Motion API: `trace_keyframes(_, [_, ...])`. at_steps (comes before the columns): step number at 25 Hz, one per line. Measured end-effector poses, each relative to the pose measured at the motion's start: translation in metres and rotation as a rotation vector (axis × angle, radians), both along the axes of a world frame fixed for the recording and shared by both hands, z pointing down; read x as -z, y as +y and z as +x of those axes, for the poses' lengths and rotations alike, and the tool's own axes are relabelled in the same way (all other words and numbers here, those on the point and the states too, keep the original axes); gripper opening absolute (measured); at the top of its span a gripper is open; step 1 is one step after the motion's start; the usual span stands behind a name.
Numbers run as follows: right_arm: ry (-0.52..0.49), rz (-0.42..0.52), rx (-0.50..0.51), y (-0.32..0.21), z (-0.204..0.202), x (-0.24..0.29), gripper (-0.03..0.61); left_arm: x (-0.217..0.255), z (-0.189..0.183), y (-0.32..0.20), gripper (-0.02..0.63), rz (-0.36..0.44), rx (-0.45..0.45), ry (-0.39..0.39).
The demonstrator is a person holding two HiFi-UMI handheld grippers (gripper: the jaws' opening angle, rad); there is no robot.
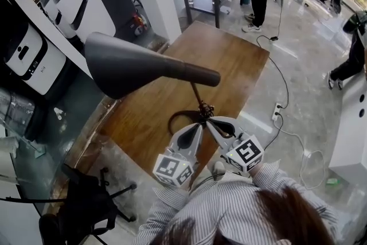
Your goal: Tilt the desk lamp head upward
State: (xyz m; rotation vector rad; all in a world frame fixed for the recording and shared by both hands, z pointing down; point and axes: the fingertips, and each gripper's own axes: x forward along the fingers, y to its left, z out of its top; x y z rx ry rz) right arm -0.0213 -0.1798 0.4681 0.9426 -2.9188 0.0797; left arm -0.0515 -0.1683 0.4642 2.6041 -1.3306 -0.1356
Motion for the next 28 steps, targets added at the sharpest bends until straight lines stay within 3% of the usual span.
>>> trace_keyframes(6, [0.058,0.012,-0.003,0.0042,0.0016,-0.0085,0.0,-0.0008,0.0056,0.0004,0.006,-0.008,-0.009,-0.008])
trace_keyframes(28, [0.072,0.006,-0.015,0.0045,0.0046,-0.0048,0.0,0.0033,0.0079,0.0015,0.006,-0.007,0.001,-0.006])
